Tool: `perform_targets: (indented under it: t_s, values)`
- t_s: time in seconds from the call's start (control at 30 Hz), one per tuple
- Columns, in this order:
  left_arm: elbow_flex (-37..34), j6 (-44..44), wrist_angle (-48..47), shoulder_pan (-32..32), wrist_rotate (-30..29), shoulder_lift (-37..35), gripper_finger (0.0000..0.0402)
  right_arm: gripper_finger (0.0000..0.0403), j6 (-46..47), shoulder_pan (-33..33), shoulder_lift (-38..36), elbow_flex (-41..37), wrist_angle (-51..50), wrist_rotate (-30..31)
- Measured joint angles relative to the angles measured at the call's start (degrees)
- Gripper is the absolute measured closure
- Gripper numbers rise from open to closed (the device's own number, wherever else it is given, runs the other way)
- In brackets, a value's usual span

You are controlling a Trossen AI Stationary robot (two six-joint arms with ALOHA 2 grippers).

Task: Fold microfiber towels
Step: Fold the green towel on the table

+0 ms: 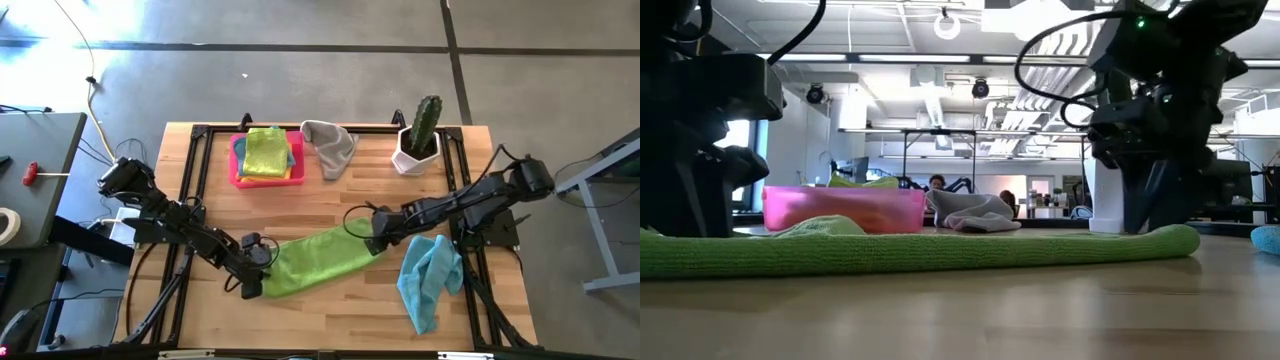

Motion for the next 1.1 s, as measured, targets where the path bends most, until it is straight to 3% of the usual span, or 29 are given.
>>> perform_targets:
  t_s: [0.2, 0.5, 0.9, 1.1]
  values:
    - [0.0, 0.1, 0.4, 0.0, 0.0, 0.0, 0.0278, 0.0221, 0.1, -0.1, 3.9, 0.1, 6.1, -2.9]
    - [0.0, 0.5, 0.4, 0.0, 0.0, 0.0, 0.0278, 0.023, -0.5, 0.0, 4.2, 0.1, 10.4, -3.1]
    - [0.0, 0.5, 0.4, 0.0, 0.1, 0.0, 0.0278, 0.035, -2.8, 0.0, 4.2, 0.3, 6.6, -2.0]
    - [0.0, 0.5, 0.4, 0.0, 0.4, 0.0, 0.0278, 0.0323, -5.6, -0.1, 4.1, 0.4, 4.4, -3.2]
